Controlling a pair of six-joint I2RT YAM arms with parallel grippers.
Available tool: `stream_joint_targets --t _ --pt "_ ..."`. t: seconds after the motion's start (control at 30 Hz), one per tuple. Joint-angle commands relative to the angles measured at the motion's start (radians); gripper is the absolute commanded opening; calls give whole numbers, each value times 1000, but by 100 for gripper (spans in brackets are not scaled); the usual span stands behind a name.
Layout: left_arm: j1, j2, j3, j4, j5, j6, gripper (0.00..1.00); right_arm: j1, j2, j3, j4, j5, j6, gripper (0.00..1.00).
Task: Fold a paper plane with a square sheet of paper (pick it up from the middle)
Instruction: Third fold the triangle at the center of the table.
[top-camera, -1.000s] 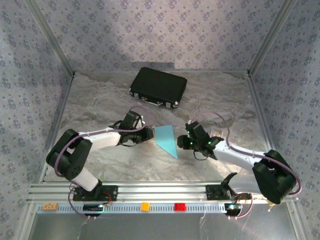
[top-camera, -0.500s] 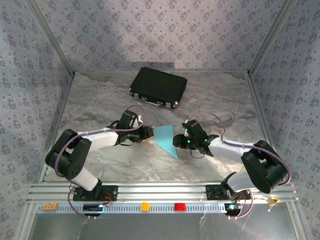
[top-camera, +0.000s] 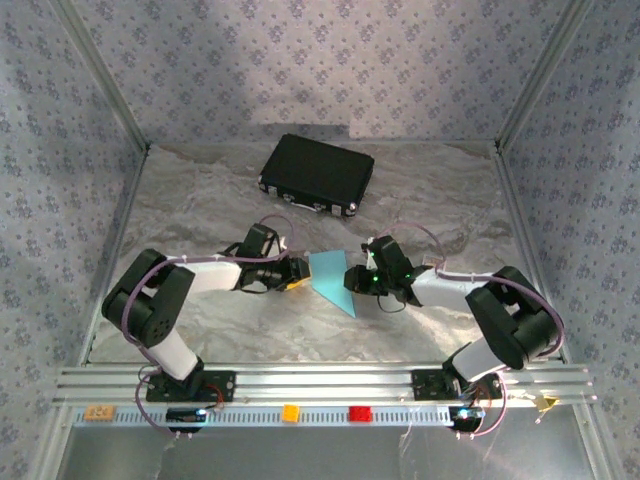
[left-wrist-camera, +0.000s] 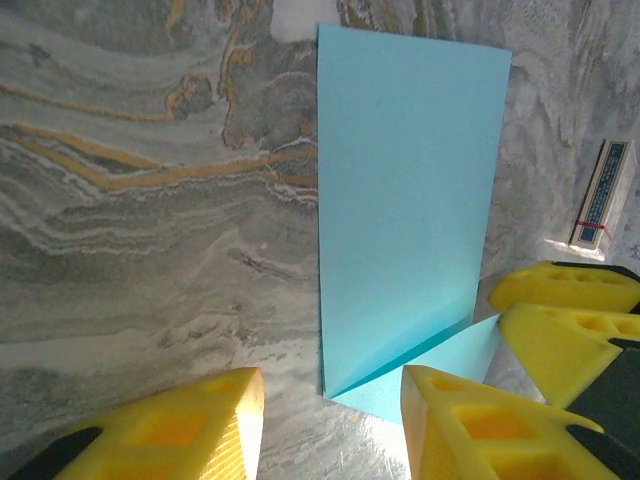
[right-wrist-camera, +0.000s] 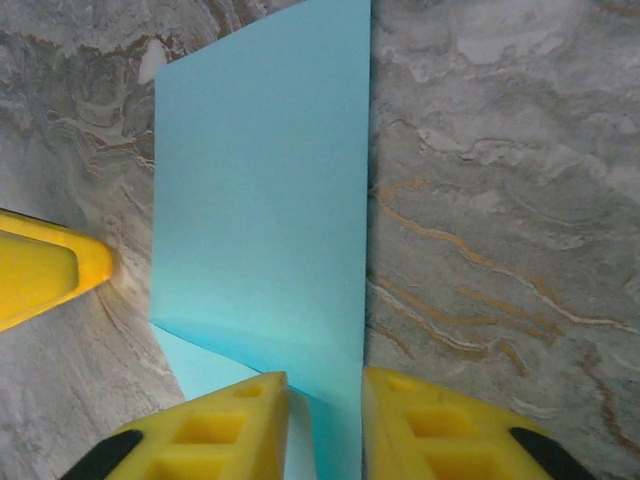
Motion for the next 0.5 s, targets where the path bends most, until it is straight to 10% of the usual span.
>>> stream_joint_targets --t 0.0,0.47 --pt "4 11 25 12 28 -1 40 -8 5 4 32 -36 5 23" --pt "3 29 68 -2 41 0 49 -40 -39 -42 80 -84 6 10"
